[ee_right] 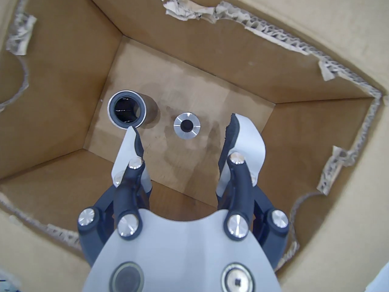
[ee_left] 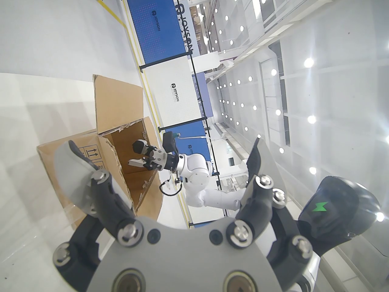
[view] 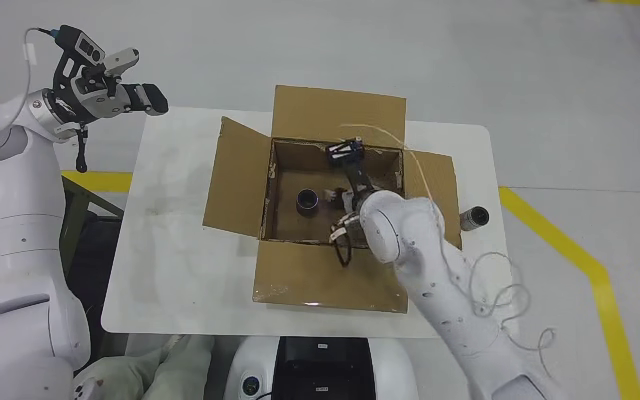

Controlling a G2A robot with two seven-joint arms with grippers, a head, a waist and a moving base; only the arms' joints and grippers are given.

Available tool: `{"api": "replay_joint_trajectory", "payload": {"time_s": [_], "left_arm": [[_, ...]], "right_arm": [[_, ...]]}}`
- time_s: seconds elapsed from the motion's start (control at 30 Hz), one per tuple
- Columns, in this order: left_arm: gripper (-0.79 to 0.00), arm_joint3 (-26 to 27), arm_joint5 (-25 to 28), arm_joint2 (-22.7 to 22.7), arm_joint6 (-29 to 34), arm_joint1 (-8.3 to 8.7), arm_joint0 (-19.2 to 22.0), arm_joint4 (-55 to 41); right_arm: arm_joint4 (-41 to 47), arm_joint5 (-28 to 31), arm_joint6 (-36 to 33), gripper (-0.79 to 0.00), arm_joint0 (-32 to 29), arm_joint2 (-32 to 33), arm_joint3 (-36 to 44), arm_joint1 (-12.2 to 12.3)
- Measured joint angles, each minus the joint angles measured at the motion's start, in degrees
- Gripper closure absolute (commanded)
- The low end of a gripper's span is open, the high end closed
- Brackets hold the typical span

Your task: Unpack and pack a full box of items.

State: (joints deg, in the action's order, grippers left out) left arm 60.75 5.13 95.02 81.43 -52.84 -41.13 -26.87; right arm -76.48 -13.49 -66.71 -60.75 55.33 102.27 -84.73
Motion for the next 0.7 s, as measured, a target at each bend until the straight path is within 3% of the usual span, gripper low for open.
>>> {"api": "replay_joint_trajectory", "payload": {"time_s": [0.27, 0.7], "left_arm": [[-0.785, 0.0, 0.0, 0.0, 0.0, 0.0, 0.0, 0.0], [-0.785, 0.0, 0.0, 0.0, 0.0, 0.0, 0.0, 0.0]], "right_arm": [[-0.7, 3.2, -0.6, -0.57, -7.7, 5.0, 12.3, 1.3], [0.8, 6.4, 0.3, -0.588, -16.9, 16.3, 23.2, 3.1]]}}
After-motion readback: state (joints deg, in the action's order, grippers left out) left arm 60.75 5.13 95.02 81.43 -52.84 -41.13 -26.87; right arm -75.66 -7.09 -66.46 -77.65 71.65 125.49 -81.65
